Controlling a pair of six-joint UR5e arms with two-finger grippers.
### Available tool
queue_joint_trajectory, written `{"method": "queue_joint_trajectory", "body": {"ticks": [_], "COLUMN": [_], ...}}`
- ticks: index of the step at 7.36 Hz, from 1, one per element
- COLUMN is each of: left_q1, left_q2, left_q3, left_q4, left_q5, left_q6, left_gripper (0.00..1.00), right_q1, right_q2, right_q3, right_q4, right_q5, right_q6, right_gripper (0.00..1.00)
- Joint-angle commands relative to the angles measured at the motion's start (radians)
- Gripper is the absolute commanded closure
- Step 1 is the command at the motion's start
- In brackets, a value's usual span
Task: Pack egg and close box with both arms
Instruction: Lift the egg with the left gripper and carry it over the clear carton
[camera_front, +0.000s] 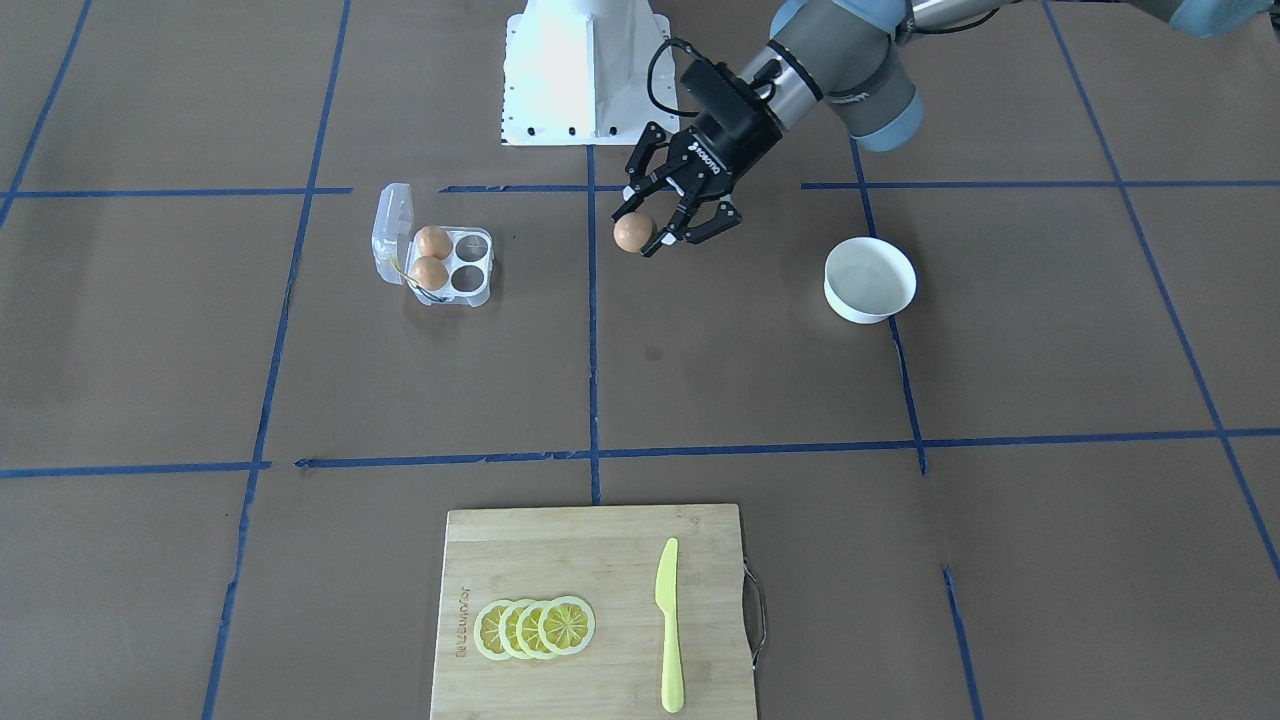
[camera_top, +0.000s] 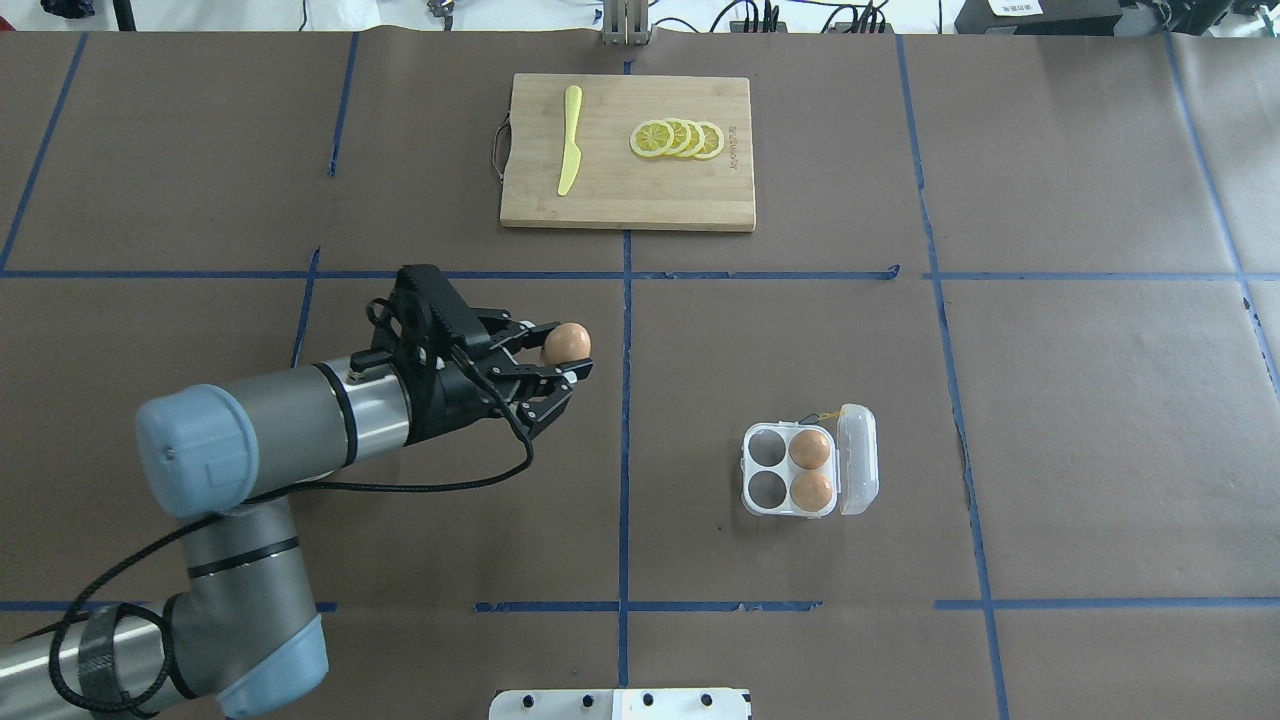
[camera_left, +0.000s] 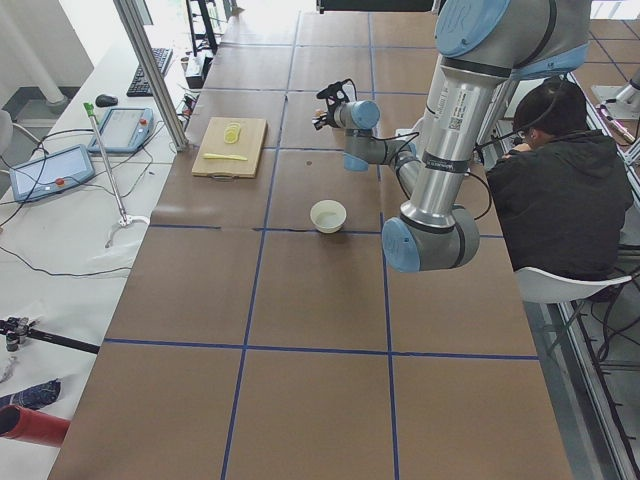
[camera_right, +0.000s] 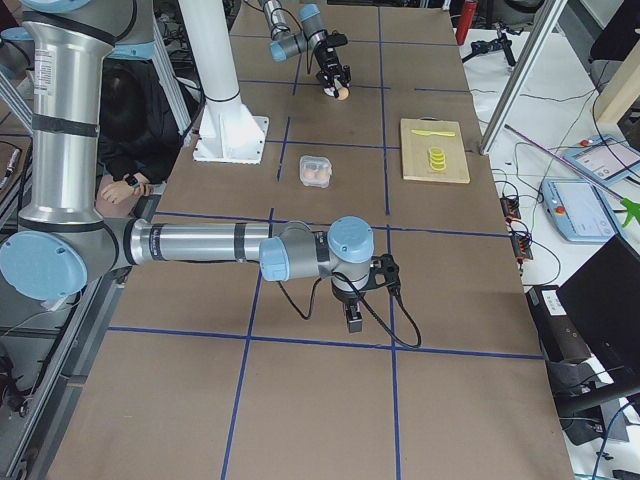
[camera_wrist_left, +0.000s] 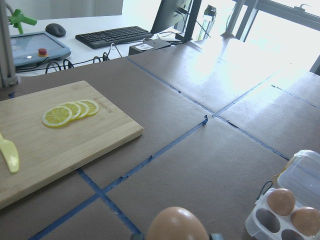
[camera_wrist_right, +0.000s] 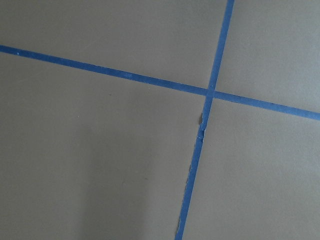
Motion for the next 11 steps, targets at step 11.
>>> {"method": "queue_joint_trajectory", "body": {"ticks": [11], "left_q1": [0.19], "left_q2": [-0.361], "left_q3": [0.45], "left_q4": [-0.182], "left_q5": [0.085], "left_q6": [0.192], "left_gripper": [0.94], "right_q1": [0.004], "right_q2": [0.0], "right_q3": [-0.003], "right_q4": [0.0], "right_q5": [-0.004], "right_q6": [0.0], "right_gripper": [0.0]}}
